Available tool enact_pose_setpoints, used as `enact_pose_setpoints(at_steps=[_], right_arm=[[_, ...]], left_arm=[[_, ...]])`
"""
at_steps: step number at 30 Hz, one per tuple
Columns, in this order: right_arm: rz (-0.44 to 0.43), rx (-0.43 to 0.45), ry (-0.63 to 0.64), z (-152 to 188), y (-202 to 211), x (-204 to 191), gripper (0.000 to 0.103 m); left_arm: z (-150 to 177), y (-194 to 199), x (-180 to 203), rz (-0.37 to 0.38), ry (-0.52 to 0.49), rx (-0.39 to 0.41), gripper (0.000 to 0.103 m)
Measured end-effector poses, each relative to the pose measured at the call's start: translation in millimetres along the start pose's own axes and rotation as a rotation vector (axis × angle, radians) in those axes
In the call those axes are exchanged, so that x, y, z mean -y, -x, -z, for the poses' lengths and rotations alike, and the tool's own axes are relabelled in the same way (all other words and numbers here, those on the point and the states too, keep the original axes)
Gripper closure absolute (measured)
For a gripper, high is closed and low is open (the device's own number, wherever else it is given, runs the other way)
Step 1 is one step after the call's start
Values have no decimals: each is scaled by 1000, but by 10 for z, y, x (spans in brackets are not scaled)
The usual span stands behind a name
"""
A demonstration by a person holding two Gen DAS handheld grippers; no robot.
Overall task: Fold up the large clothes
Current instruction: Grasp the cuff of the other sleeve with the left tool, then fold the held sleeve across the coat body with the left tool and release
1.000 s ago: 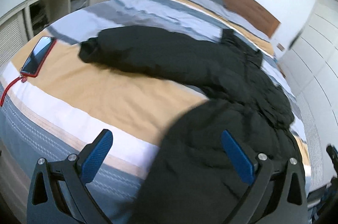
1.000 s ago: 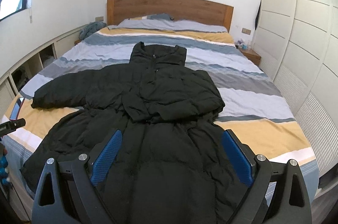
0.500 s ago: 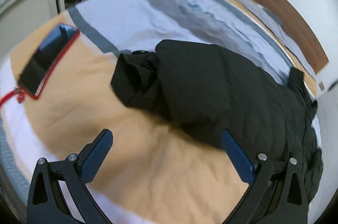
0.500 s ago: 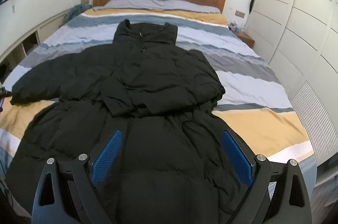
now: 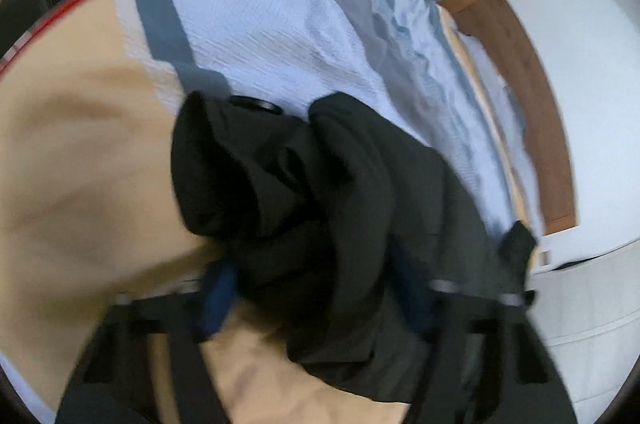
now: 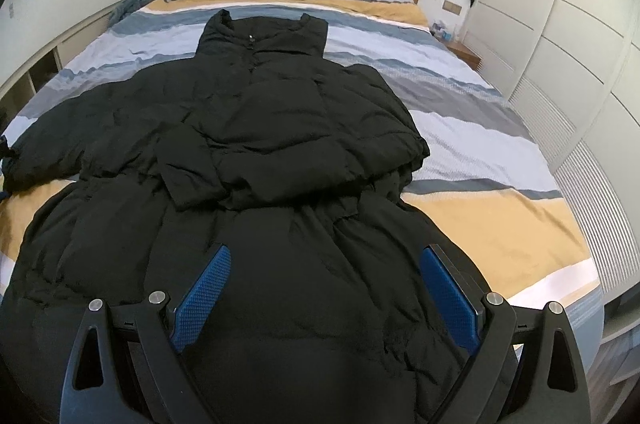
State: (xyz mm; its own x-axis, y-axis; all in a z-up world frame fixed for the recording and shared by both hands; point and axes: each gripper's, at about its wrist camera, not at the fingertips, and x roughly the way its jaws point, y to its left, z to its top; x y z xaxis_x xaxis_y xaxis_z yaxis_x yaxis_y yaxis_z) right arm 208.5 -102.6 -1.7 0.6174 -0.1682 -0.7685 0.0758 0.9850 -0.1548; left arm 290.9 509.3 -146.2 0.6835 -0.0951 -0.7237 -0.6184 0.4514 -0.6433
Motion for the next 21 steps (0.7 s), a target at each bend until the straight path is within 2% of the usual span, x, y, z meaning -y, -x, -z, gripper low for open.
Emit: enact_pose_setpoints(at_steps=[2, 5, 15, 21], right_arm=[[-2, -3, -8, 16, -13, 36, 9], [-2, 2, -15, 30, 10, 95, 9], [-24, 67, -70, 47, 279, 387, 9], [-30, 111, -99, 151, 503, 627, 9]], left_arm=[[14, 16, 45, 19, -7, 7, 73], [45, 83, 137, 28, -28, 25, 80], [244, 616, 813, 9, -220, 87, 81], [602, 989, 1441, 43, -364, 111, 82]])
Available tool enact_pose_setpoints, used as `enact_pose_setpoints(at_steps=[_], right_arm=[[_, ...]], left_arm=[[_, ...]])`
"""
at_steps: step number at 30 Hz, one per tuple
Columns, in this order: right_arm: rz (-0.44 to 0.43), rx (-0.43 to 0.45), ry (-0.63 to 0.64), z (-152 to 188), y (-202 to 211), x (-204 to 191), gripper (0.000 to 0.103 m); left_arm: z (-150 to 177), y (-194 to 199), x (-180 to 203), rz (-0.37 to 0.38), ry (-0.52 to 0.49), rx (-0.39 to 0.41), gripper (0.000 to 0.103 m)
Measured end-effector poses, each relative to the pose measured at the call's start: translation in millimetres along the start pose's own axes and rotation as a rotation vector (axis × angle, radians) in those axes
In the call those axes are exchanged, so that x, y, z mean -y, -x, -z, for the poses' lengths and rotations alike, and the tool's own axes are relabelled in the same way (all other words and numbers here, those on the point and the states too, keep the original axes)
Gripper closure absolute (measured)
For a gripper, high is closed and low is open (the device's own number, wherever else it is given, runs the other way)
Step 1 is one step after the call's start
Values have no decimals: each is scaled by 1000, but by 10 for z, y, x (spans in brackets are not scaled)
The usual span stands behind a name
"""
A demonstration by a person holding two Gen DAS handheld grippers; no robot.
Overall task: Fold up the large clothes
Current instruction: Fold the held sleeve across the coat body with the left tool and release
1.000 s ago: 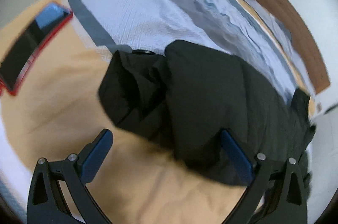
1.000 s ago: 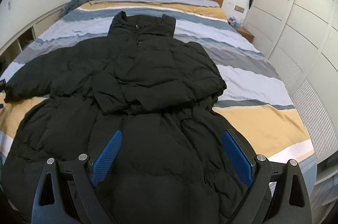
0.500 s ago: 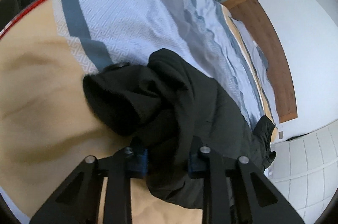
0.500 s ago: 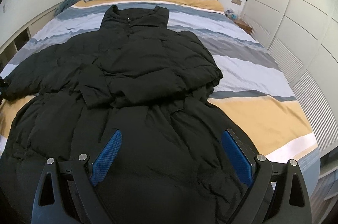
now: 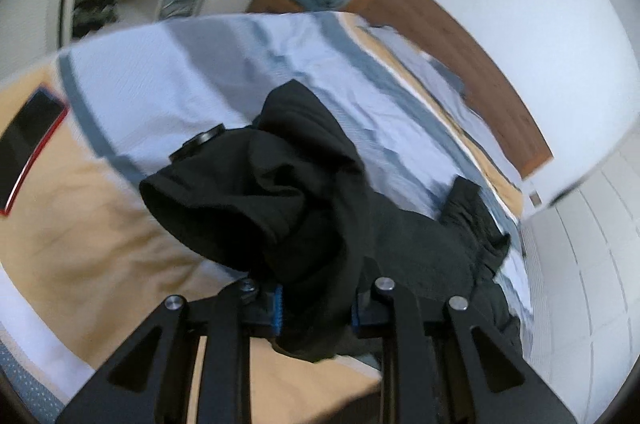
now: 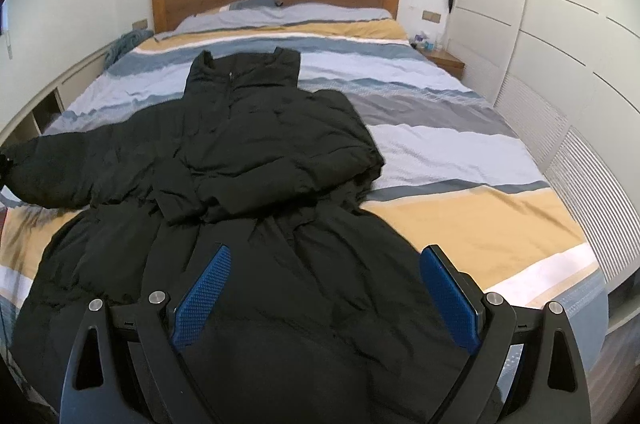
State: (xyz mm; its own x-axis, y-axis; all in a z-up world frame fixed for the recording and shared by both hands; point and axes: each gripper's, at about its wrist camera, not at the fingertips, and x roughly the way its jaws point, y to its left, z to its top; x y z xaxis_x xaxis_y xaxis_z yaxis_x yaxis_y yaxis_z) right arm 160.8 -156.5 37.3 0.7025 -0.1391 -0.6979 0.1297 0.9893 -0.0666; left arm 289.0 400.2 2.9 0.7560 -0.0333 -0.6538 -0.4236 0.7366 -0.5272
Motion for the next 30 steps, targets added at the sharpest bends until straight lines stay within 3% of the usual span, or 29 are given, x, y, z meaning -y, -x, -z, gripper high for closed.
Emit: enact_pose_setpoints(at_steps=[8, 19, 24, 30], right_arm=[[3, 42, -72, 177, 245, 466, 8], [45, 42, -200, 524, 321, 1265, 9], [71, 27, -262, 680, 291, 1631, 8], [94, -2, -322, 863, 220, 1989, 8]], left_arm=[[444, 255, 1291, 78, -229, -10, 82], [1372, -39, 2734, 124, -414, -105, 82], [1969, -302, 3216, 84, -514, -165, 82], [2575, -642, 3393, -2, -596, -232, 81]])
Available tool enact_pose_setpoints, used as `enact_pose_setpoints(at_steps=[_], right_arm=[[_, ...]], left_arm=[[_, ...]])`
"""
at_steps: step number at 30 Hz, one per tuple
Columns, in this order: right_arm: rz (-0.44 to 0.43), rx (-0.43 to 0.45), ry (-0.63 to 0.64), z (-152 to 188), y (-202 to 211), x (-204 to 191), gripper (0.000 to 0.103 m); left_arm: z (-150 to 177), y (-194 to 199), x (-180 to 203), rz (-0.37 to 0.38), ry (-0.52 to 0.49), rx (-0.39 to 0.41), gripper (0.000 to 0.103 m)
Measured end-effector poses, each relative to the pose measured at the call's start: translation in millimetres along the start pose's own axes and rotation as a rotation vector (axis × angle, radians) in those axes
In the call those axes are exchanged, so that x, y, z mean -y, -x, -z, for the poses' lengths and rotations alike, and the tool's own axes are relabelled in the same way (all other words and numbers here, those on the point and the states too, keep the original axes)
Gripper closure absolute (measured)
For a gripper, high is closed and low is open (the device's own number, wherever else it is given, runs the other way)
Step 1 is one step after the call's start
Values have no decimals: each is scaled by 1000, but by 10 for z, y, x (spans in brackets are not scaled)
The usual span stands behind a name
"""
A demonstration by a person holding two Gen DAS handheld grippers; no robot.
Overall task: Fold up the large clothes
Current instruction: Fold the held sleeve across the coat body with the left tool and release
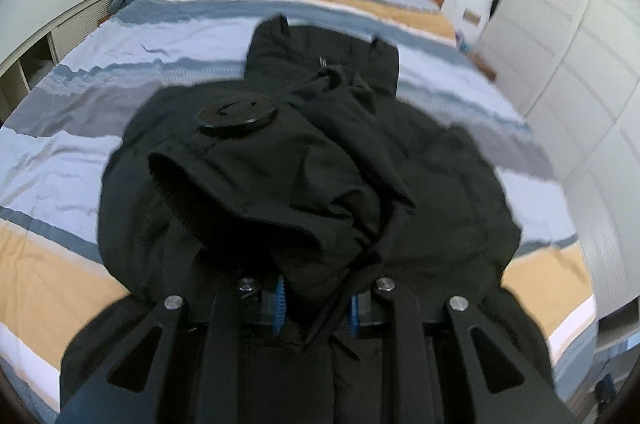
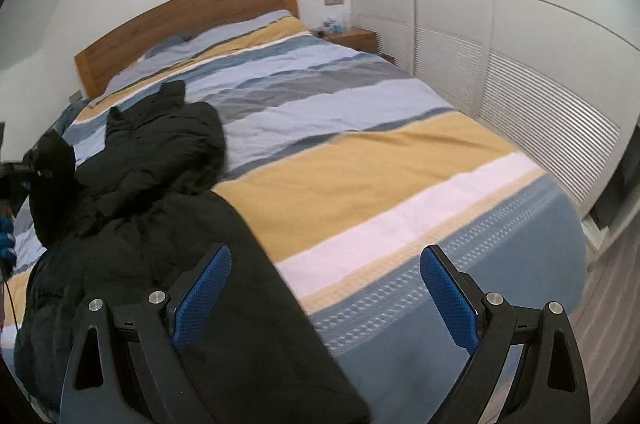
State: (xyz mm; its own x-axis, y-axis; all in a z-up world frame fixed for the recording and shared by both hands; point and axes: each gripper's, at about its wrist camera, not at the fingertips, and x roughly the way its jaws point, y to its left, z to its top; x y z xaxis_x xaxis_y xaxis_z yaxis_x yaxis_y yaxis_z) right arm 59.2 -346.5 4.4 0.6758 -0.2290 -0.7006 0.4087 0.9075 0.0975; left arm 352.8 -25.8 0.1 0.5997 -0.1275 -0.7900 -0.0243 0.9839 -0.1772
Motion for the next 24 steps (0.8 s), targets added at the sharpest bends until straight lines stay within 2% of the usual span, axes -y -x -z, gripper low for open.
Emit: enact_pose_setpoints(at_steps=[4, 7, 14, 18, 22, 24], right_arm=[[7, -13, -15, 17, -49, 141, 8], [5, -14, -25, 29, -39, 182, 9], [-8, -9, -22, 45, 46, 149, 8], [-28, -8, 13, 13, 95, -27, 8], [-87, 11, 85, -90, 180, -451, 8], [-124, 23, 131, -163, 209, -733, 8]], left_arm=[[137, -204, 166, 16, -4, -44, 71], [198, -205, 292, 50, -17, -63, 62], [364, 110, 454, 154, -82, -88, 61], [402, 445, 328, 176, -99, -42, 61], [286, 815, -11, 149, -105, 31, 61], [183, 974, -207, 108, -106, 63, 61]])
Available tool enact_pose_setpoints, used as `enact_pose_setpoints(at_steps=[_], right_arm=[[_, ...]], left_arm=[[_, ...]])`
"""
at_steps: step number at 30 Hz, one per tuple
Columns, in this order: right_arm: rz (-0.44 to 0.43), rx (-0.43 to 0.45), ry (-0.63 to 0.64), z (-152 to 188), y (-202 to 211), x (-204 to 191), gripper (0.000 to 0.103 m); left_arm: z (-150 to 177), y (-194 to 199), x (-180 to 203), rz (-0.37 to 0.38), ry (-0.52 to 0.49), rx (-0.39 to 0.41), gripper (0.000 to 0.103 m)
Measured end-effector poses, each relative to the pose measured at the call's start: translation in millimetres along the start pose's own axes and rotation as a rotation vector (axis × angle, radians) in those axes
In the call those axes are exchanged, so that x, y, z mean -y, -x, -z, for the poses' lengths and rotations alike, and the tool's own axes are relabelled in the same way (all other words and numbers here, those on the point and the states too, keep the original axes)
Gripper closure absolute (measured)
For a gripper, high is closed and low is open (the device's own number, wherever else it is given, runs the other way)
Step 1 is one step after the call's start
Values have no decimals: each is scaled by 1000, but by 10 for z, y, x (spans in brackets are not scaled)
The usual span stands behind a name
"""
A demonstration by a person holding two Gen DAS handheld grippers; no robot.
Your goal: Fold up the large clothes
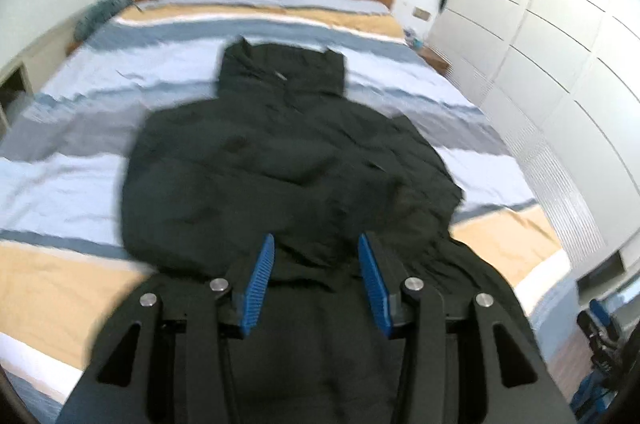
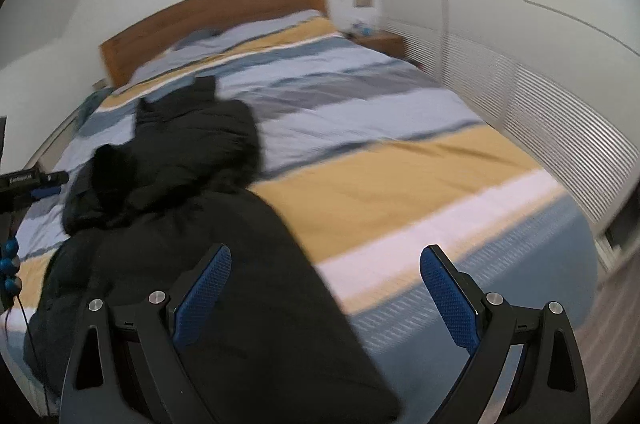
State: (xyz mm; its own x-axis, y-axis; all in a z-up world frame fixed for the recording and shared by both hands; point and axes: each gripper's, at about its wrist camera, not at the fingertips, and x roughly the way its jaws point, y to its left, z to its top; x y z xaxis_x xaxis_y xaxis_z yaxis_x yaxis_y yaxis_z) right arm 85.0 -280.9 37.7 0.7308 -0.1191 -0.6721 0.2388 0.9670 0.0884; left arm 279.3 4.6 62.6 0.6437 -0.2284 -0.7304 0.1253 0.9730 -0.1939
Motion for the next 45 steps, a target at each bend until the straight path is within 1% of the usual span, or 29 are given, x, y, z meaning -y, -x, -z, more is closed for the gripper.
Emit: enact_pose_setpoints(at_steps=[3, 6, 9, 11, 14, 17, 20, 22, 24, 27, 31, 33, 34, 35, 37, 39, 42, 45], right_arm=[[-55, 19, 66, -176, -23, -426, 8], [-128, 41, 140, -394, -68, -933, 9], [-210, 63, 205, -622, -160, -1472, 9], [-247, 67, 239, -727, -251, -1759, 9], [-297, 68, 297, -857, -450, -2222, 9], [-336, 59, 339, -929, -670, -2580, 10], [-369, 42, 373, -936, -936, -2893, 10], [-375, 22, 393, -901, -1167, -3045, 11], [-369, -8, 410, -835, -1411, -3135, 15], [-337, -34, 421, -731, -1711, -3122, 16], [-294, -85, 401, -600, -2065, -2929, 16], [-277, -104, 387, -535, -2202, -2803, 16], [-280, -112, 379, -522, -2246, -2750, 16], [-305, -124, 356, -502, -2301, -2667, 16], [-339, -143, 324, -481, -2357, -2538, 16], [-348, -143, 328, -462, -2353, -2487, 16], [-339, -141, 343, -433, -2306, -2435, 16], [-313, -136, 367, -429, -2236, -2403, 16]], left_arm=[[-176, 193, -294, -44, 21, 27, 61], [-373, 309, -593, -97, 32, 33, 61], [-486, 335, -823, -142, 39, 50, 61], [-541, 283, -979, -156, 49, 51, 60], [-559, 84, -1163, -171, 67, 37, 60], [-508, -192, -1328, -183, 92, 14, 60], [-413, -508, -1433, -199, 110, -7, 60], [-337, -697, -1461, -213, 113, -14, 60], [-246, -884, -1464, -234, 107, -11, 60], [-127, -1112, -1421, -238, 98, -11, 60], [82, -1417, -1350, -263, 62, -18, 60], [158, -1500, -1329, -274, 50, -15, 59], [185, -1533, -1319, -279, 47, -13, 57], [204, -1556, -1320, -284, 47, -11, 54], [234, -1578, -1320, -285, 48, -12, 52], [244, -1577, -1307, -292, 44, -15, 52], [264, -1545, -1276, -305, 32, -14, 51], [279, -1470, -1225, -315, 26, -11, 51]])
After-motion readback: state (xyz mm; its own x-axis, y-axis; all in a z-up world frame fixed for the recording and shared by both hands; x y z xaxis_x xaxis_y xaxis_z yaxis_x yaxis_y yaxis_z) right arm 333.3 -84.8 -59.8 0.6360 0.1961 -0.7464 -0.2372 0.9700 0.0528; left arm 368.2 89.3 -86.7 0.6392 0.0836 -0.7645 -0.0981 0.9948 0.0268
